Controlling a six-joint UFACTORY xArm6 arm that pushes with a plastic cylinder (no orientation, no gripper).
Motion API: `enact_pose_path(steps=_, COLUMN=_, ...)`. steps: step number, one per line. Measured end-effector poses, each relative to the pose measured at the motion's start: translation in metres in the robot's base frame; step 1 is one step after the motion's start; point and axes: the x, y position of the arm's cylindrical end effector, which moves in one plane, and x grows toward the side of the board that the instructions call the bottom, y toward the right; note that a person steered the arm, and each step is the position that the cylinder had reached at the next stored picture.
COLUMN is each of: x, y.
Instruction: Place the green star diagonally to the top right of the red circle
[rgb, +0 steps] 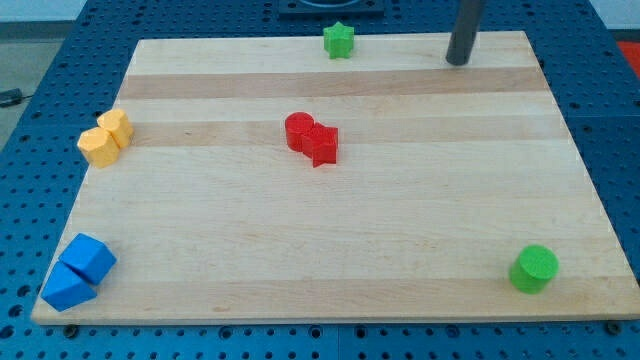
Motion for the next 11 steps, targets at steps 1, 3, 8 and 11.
enact_pose_path(steps=1, x=-0.037, y=-0.032)
enact_pose_path(steps=3, x=-0.037, y=-0.089)
enact_pose_path(steps=8, x=-0.017, y=-0.249)
enact_pose_path(steps=11, x=0.002, y=-0.164)
